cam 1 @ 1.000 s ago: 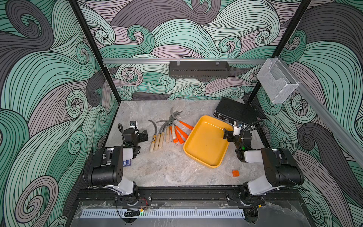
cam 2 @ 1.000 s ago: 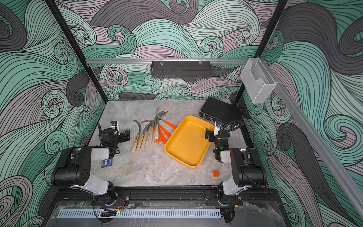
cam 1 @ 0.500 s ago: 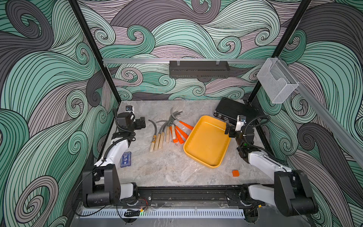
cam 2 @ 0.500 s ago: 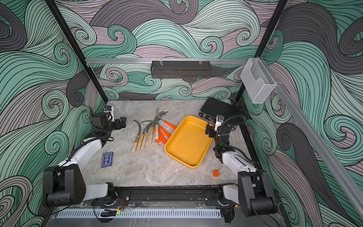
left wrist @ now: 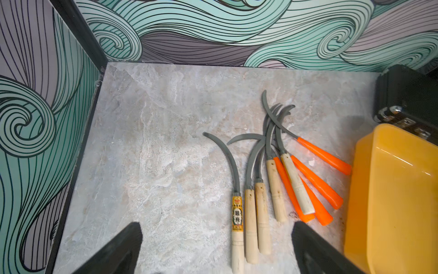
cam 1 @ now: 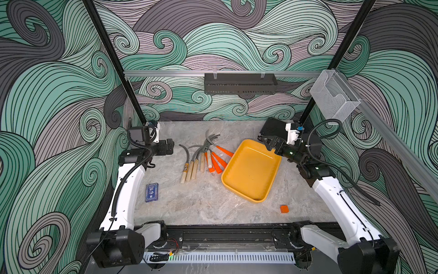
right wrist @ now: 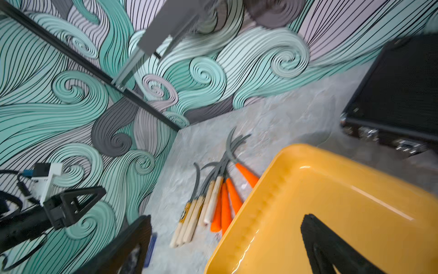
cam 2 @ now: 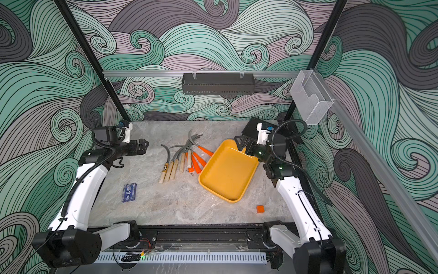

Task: Put small sickles into storage boxes
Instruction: Pick up the sickle at the center of the board.

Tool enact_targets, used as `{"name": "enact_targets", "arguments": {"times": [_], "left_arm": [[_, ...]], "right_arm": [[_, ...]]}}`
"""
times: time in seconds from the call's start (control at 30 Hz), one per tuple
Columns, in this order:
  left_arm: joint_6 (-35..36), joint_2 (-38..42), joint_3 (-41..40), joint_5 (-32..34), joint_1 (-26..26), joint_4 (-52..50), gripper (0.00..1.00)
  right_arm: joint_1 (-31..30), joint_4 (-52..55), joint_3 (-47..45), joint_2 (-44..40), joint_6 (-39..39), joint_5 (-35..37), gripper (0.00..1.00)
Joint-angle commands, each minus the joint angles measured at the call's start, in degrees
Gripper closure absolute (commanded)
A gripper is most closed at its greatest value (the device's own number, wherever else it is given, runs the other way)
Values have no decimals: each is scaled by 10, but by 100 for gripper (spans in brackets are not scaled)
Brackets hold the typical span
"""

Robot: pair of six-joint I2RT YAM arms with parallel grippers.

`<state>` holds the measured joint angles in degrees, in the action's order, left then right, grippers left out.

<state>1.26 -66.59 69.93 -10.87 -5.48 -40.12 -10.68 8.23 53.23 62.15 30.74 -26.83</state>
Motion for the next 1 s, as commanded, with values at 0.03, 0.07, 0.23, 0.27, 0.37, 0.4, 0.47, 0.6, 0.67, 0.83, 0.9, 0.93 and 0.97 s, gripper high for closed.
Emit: {"name": "enact_targets", "arguments": {"times": [0.03, 0.07, 0.23, 0.27, 0.37, 0.4, 0.47, 0.6, 0.67, 0.83, 0.9, 0.93, 0.97], "left_arm": [[47, 11, 28, -55, 3, -121, 2], [56, 8, 30, -60, 3, -133, 1], [78, -4, 38, -47, 2, -183, 2], [81, -2, 37, -46, 2, -185, 2], [83, 10, 30, -42, 3, -182, 2], [83, 14, 28, -44, 3, -183, 2], [82, 18, 27, -55, 2, -187, 1], [60, 9, 29, -73, 3, -193, 1], [49, -9, 42, -78, 3, -204, 1], [40, -60, 66, -79, 3, -221, 1], [41, -77, 67, -83, 3, -223, 2], [42, -85, 67, -86, 3, -225, 2], [43, -90, 66, -91, 4, -226, 2]], "right_arm": [[-63, 118, 45, 6, -16, -20, 1], [-80, 137, 53, 7, -27, -10, 1], [-158, 304, 135, 36, -76, 94, 1], [-167, 336, 154, 44, -80, 113, 1], [-202, 406, 204, 54, -48, 170, 1], [-210, 414, 211, 46, 3, 175, 1], [-209, 345, 186, 4, 6, 70, 1], [-210, 178, 92, -82, 48, -15, 1], [-213, 195, 102, -77, 37, -39, 1], [-229, 192, 80, -86, 39, -55, 1], [-234, 171, 66, -93, 52, -63, 1], [-239, 159, 61, -96, 59, -67, 1], [-242, 151, 61, -95, 64, -66, 1]]}}
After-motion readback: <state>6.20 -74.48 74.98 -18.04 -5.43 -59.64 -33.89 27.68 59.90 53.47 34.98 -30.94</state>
